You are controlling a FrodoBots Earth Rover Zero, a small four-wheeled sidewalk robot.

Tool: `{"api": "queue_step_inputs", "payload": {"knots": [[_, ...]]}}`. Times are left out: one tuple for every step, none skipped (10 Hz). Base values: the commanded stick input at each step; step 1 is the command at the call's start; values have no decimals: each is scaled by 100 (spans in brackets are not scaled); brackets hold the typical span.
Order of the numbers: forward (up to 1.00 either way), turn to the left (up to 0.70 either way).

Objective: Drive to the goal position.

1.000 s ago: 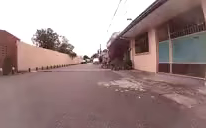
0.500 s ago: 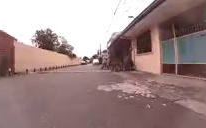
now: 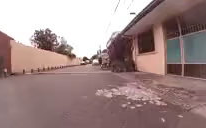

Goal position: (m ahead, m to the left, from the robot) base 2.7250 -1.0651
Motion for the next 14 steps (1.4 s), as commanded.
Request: {"api": "queue_step_inputs", "payload": {"knots": [[70,0],[70,0],[70,0],[70,0],[70,0],[70,0],[70,0],[70,7],[70,19],[70,30],[70,31],[70,6],[70,0],[70,0]]}}
